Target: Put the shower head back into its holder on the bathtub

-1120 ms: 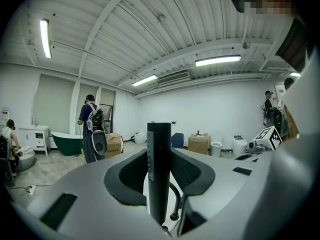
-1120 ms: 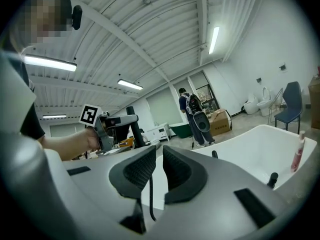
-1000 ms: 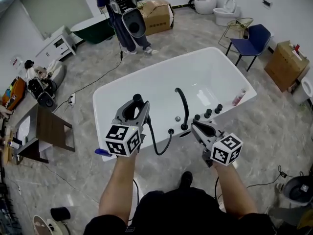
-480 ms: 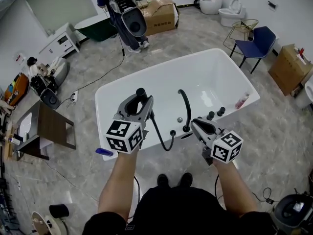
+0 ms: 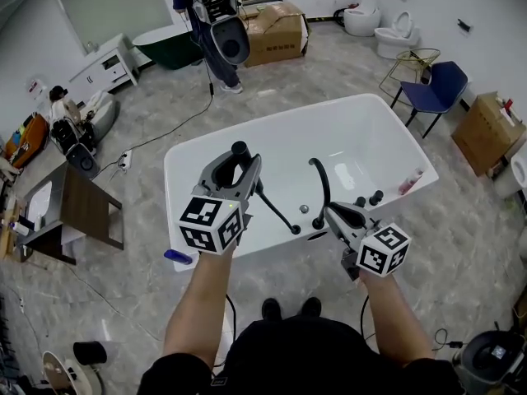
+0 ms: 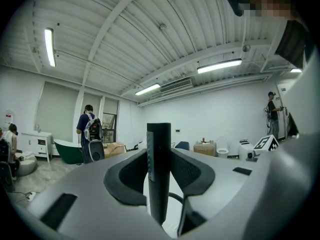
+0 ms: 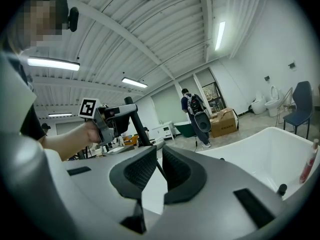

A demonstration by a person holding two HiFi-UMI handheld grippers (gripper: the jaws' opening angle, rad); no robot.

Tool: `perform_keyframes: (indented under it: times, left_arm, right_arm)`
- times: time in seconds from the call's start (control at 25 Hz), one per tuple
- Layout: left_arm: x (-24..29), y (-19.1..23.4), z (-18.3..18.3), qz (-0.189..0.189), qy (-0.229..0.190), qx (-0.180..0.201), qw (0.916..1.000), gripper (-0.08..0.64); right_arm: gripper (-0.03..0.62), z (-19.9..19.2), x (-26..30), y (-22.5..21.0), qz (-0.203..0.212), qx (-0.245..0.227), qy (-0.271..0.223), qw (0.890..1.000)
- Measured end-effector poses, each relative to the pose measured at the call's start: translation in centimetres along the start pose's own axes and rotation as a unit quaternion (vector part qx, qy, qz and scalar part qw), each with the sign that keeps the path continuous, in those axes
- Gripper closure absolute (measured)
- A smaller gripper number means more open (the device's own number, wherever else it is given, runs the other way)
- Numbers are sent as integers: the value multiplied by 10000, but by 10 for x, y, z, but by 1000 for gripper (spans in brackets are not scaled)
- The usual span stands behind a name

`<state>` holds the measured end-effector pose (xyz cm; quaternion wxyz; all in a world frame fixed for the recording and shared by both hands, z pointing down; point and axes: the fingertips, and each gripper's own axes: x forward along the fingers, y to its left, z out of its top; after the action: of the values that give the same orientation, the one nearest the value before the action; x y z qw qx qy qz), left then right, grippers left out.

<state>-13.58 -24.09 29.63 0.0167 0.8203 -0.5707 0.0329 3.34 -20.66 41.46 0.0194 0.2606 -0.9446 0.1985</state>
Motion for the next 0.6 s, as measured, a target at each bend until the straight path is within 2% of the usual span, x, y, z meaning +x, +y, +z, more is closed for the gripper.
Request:
perform_keyframes:
  times: [0.24, 0.36, 0.6]
  left_arm:
    - [-2, -1, -5, -203, 61, 43, 9998, 414]
    - [-3, -3, -4, -413, 82, 116, 9990, 414]
    - [-6, -16, -15, -944, 90, -17, 9955, 414]
  right_arm:
    - [543, -4, 8, 6, -94, 17, -26, 10000]
    - [545, -4, 13, 9, -224, 73, -77, 9997]
    - [549, -5, 22, 18, -464, -20, -142, 9988]
